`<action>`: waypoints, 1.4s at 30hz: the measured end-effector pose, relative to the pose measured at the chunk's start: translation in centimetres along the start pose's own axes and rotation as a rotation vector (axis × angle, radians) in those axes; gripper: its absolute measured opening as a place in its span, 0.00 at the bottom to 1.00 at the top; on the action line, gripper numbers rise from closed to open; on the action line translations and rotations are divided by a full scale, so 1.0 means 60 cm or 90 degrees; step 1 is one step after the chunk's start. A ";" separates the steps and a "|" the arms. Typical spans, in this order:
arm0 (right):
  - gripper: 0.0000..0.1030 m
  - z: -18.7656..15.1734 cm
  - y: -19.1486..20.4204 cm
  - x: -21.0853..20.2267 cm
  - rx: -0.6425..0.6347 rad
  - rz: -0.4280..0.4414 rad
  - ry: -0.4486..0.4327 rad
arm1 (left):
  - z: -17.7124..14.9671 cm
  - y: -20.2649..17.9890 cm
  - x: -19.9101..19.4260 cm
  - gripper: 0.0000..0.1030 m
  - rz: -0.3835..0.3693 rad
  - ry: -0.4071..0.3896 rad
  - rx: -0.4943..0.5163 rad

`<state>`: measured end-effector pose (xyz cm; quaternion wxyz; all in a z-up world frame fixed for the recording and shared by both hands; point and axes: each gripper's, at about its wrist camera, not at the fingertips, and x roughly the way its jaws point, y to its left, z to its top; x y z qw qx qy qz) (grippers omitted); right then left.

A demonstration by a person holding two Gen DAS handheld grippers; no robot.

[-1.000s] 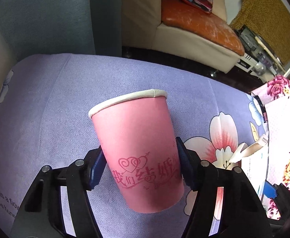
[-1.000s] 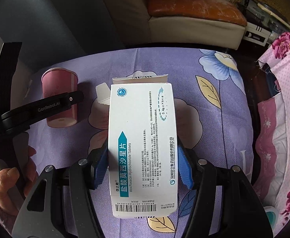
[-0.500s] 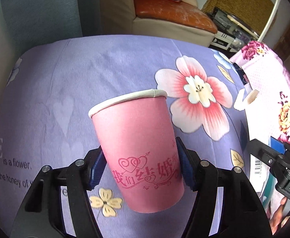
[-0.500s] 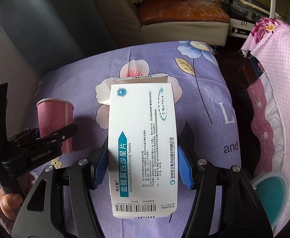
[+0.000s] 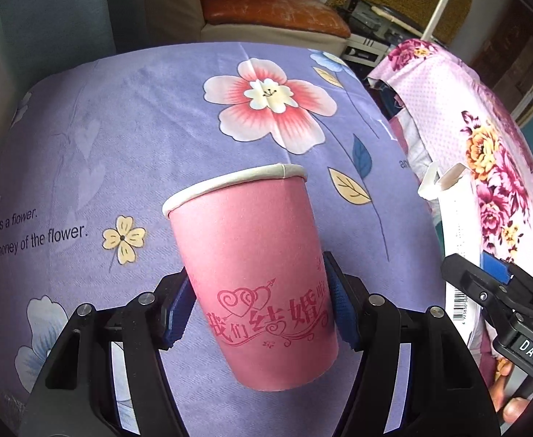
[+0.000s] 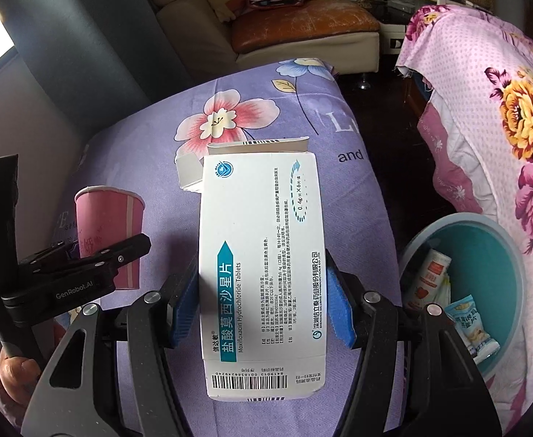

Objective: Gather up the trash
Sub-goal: 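Carry the pink cup and medicine box over the teal bin with both grippers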

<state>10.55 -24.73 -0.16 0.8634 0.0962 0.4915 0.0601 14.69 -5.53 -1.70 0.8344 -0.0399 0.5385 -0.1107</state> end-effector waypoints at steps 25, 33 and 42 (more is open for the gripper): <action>0.56 -0.128 -0.213 -0.180 0.131 -0.021 -0.133 | -0.095 -0.286 -0.025 0.64 -0.006 0.015 0.190; 0.56 -0.159 -0.280 -0.211 0.182 -0.028 -0.163 | -0.115 -0.351 -0.013 0.64 -0.006 0.025 0.235; 0.56 -0.183 -0.344 -0.227 0.234 -0.036 -0.179 | -0.124 -0.401 0.002 0.64 -0.007 0.034 0.276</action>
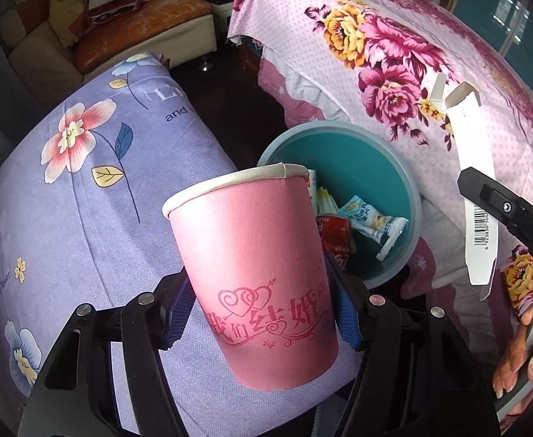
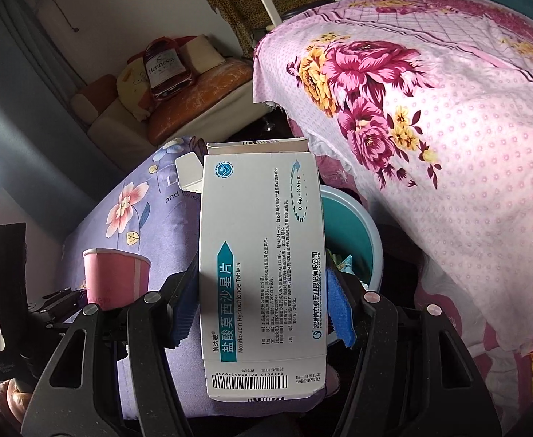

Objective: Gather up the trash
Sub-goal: 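Carry the pink cup and medicine box over the teal bin with both grippers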

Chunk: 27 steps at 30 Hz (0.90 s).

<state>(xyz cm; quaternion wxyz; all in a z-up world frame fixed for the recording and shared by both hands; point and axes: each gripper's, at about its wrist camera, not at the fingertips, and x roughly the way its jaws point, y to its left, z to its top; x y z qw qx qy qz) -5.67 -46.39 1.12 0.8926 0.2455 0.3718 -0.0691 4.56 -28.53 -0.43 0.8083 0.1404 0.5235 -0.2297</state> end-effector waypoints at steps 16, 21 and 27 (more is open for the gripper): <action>0.56 0.023 -0.051 0.007 0.029 -0.038 0.002 | 0.056 -0.053 0.046 0.64 -0.031 0.005 0.034; 0.57 0.032 -0.052 0.017 0.028 -0.050 0.009 | 0.069 -0.058 0.063 0.64 -0.043 0.009 0.032; 0.57 0.038 -0.052 0.038 0.024 -0.067 0.025 | 0.072 -0.054 0.087 0.65 -0.050 0.017 0.022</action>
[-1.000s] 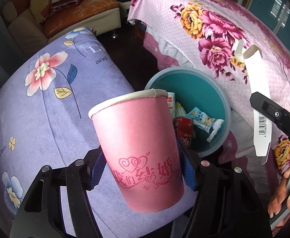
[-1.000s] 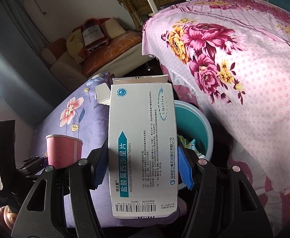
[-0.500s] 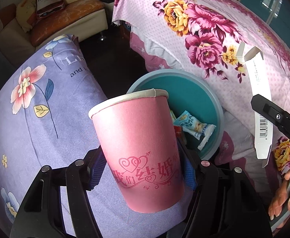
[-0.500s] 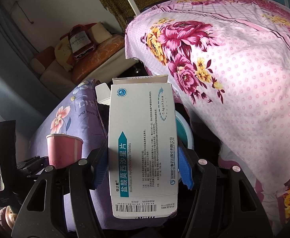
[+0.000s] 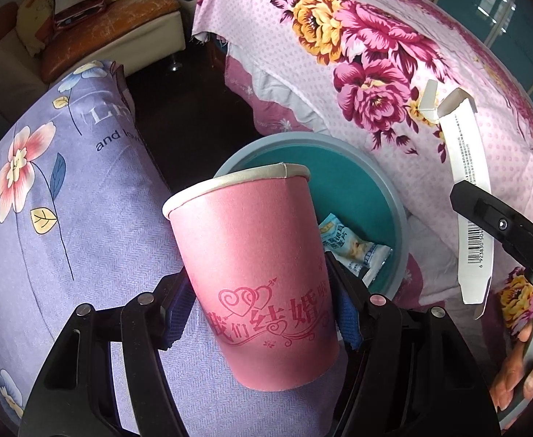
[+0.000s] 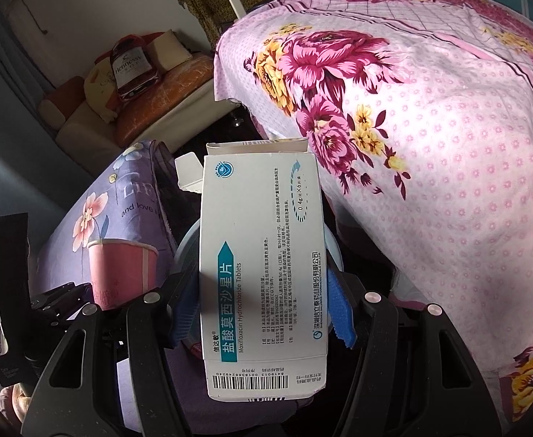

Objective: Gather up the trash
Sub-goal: 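Carry the pink cup and medicine box over the teal bin with both grippers, then open the left gripper to drop the pink cup while the right gripper drops the medicine box into the bin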

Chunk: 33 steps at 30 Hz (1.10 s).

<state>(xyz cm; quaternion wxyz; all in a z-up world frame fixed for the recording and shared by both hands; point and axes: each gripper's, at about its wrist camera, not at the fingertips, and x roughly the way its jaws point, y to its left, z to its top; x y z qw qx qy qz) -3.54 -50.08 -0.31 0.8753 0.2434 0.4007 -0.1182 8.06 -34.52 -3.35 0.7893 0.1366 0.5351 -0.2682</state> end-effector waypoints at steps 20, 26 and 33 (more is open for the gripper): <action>0.57 0.014 0.010 0.044 -0.003 -0.032 0.034 | 0.022 0.019 0.033 0.73 -0.005 0.009 0.000; 0.57 0.018 0.019 0.046 -0.010 -0.034 0.036 | 0.023 0.025 0.021 0.87 -0.003 -0.003 -0.003; 0.57 0.019 0.030 0.051 -0.017 -0.038 0.040 | 0.007 0.043 0.009 0.87 -0.024 -0.007 -0.014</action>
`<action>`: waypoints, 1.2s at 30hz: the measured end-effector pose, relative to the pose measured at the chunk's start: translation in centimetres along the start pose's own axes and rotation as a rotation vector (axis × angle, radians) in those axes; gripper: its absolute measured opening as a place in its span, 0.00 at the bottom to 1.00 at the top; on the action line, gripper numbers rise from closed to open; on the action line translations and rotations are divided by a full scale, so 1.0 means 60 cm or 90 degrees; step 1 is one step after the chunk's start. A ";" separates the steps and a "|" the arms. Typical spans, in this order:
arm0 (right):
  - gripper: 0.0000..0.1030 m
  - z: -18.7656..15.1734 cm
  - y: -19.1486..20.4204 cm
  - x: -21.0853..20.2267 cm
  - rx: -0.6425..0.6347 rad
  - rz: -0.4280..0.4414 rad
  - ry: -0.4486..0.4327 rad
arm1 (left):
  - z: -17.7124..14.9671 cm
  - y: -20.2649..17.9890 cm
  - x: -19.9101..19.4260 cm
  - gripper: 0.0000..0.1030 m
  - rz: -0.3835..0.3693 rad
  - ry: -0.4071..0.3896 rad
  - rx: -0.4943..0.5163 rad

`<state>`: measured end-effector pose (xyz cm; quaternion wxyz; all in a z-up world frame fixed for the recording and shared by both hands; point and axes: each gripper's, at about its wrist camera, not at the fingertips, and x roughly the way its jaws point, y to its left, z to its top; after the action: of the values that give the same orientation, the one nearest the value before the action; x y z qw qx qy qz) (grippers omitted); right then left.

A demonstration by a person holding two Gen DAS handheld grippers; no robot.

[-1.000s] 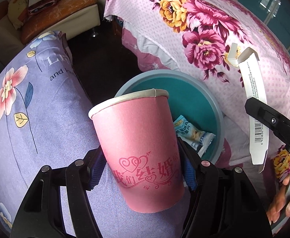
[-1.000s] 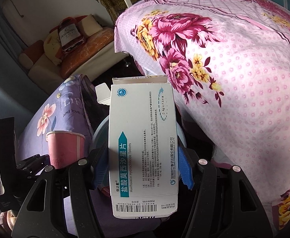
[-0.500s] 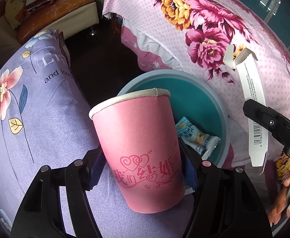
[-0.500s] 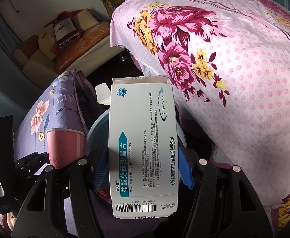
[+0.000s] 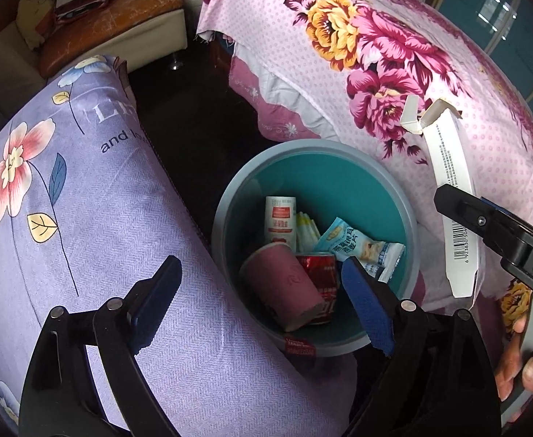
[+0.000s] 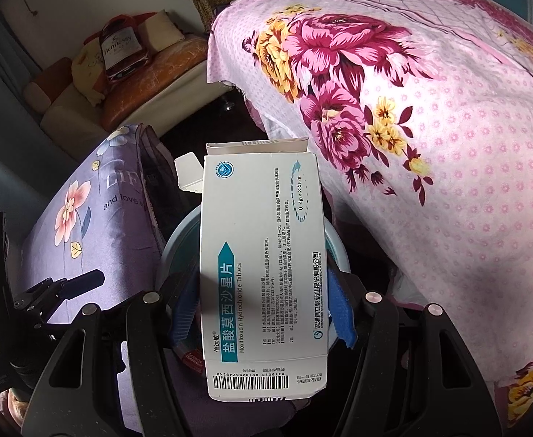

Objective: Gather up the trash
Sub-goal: 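Open the left gripper to drop the pink cup while the right gripper drops the medicine box into the bin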

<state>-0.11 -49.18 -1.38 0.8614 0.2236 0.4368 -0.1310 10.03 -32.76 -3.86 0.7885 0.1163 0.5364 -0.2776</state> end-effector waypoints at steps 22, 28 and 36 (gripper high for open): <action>0.59 -0.001 0.062 0.050 -0.046 -0.019 0.043 | -0.028 0.076 0.001 0.87 0.022 -0.009 -0.033; 0.61 -0.001 0.073 0.063 -0.052 -0.028 0.054 | -0.030 0.091 0.007 0.87 0.031 -0.009 -0.044; 0.62 -0.001 0.087 0.072 -0.067 -0.030 0.059 | -0.030 0.098 0.007 0.87 0.029 -0.010 -0.056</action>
<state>4.56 -44.77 -3.49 0.8475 0.1733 0.4878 -0.1176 12.07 -27.22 -5.64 0.8033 0.0914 0.5389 -0.2366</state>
